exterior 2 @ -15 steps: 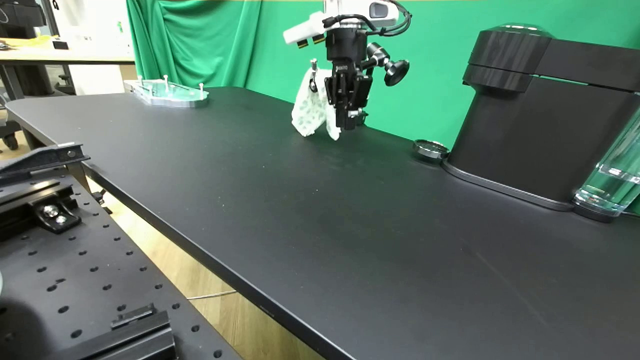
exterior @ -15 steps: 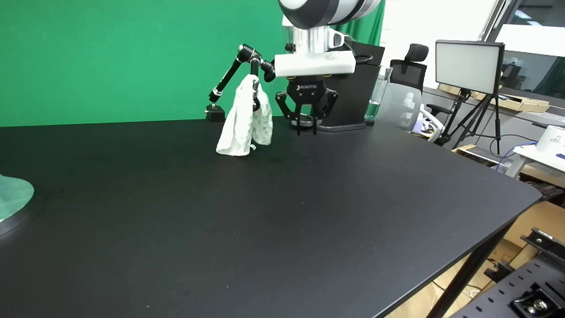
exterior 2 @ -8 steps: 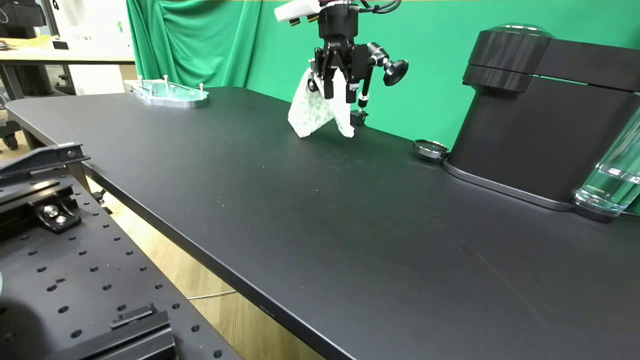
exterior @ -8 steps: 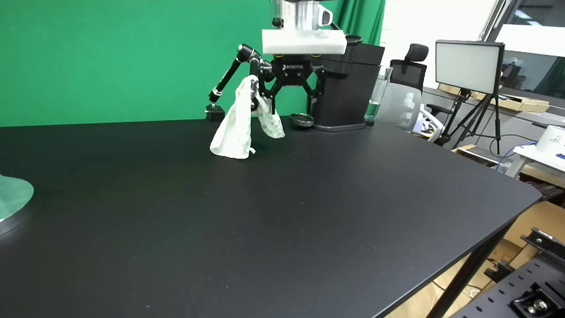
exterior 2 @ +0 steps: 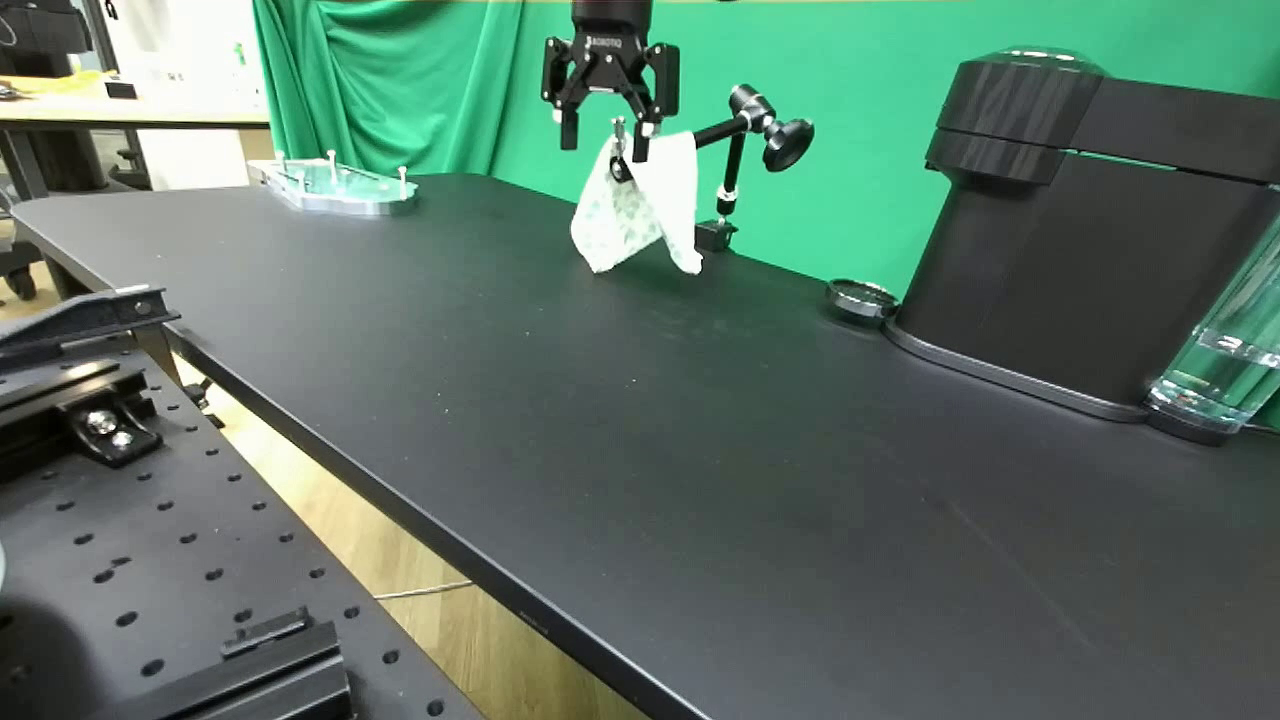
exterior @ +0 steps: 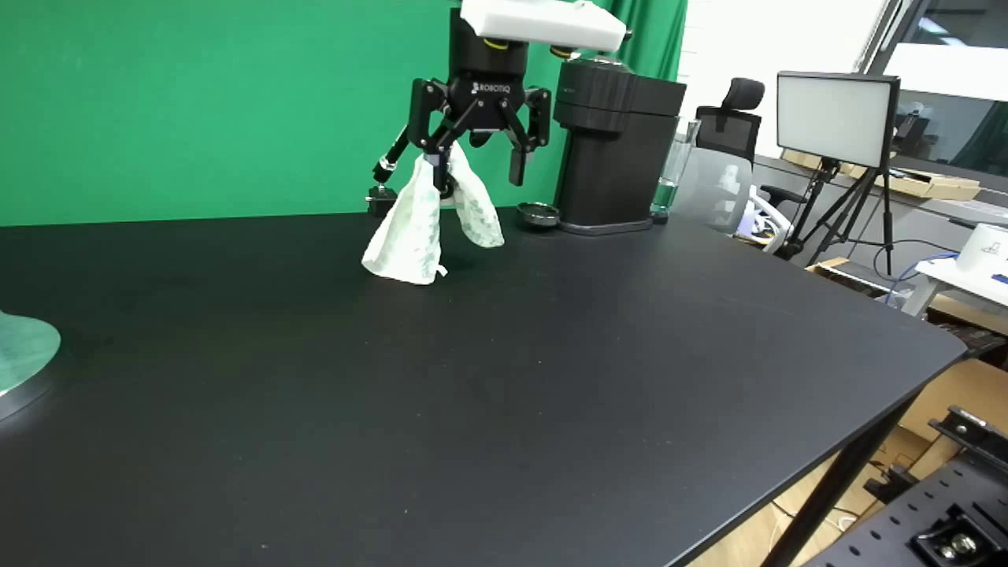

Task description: Hang the cloth on the black stand

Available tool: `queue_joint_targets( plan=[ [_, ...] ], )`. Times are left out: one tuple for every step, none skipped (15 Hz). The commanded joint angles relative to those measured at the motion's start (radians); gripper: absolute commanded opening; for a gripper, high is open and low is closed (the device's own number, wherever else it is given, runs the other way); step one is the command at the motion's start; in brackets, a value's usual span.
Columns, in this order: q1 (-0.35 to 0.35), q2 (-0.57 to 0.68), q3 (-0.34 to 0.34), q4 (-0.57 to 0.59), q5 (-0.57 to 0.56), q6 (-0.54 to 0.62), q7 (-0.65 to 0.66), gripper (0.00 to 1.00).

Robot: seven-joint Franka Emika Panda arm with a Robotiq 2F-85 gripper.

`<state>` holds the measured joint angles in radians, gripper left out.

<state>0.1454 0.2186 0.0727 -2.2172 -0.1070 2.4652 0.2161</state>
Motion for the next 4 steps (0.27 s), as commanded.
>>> queue_joint_targets(
  plan=[
    [-0.006,-0.059,0.062,-0.008,0.073,-0.093,-0.200,1.00],
    [-0.003,-0.063,0.074,-0.002,0.079,-0.128,-0.250,1.00],
    [-0.003,-0.067,0.085,0.002,0.084,-0.150,-0.306,1.00],
    [-0.003,-0.067,0.094,0.010,0.092,-0.186,-0.362,1.00]
  ],
)
